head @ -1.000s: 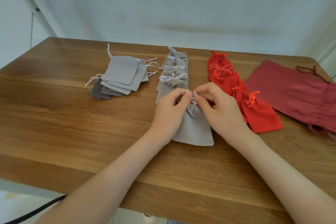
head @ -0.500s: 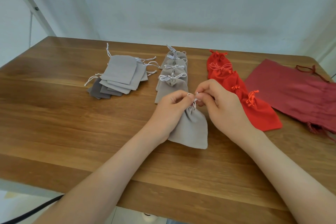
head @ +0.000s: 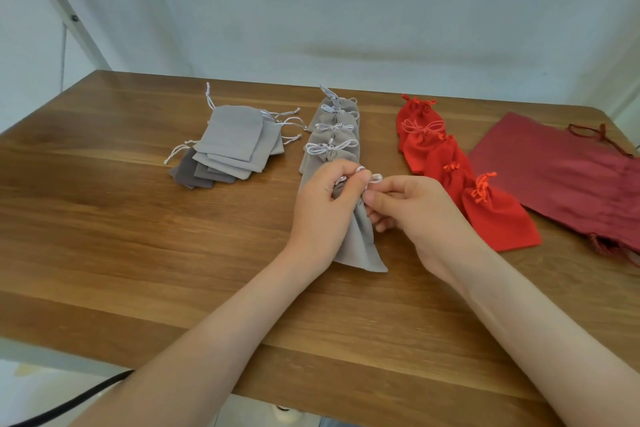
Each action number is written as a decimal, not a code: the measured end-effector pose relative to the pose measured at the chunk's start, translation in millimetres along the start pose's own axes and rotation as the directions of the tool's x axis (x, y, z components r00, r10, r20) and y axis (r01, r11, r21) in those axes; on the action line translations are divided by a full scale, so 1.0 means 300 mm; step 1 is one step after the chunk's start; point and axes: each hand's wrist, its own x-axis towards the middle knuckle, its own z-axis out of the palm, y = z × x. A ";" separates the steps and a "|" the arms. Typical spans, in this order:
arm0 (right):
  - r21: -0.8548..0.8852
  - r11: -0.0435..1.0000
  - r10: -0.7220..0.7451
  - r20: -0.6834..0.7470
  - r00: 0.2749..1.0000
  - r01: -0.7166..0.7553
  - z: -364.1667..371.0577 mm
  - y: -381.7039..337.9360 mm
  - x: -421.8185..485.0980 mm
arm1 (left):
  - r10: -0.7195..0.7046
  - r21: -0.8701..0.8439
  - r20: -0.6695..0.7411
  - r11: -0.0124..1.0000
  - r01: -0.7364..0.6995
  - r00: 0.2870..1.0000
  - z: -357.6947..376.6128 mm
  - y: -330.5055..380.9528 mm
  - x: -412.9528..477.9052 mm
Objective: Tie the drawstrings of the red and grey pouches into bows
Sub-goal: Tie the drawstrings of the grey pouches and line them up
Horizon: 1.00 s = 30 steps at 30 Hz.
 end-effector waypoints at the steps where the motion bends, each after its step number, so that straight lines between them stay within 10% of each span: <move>1: 0.032 0.999 -0.004 0.000 1.000 0.004 0.001 0.002 -0.001 | 0.015 -0.002 0.000 1.000 -0.015 1.000 -0.001 0.001 0.001; 14: -0.058 0.987 -0.153 -0.040 0.987 0.150 0.006 0.014 -0.008 | 0.036 -0.020 0.013 0.999 -0.036 0.999 -0.015 0.014 0.007; 21: 0.058 0.998 -0.039 0.246 0.968 0.025 -0.070 -0.013 0.014 | -0.289 -0.444 0.384 0.775 0.450 0.877 -0.053 0.059 0.032; 30: 0.147 0.978 0.069 0.450 0.890 -0.150 -0.098 -0.003 0.019 | -0.242 -0.332 0.515 0.828 0.452 0.823 -0.073 0.041 0.048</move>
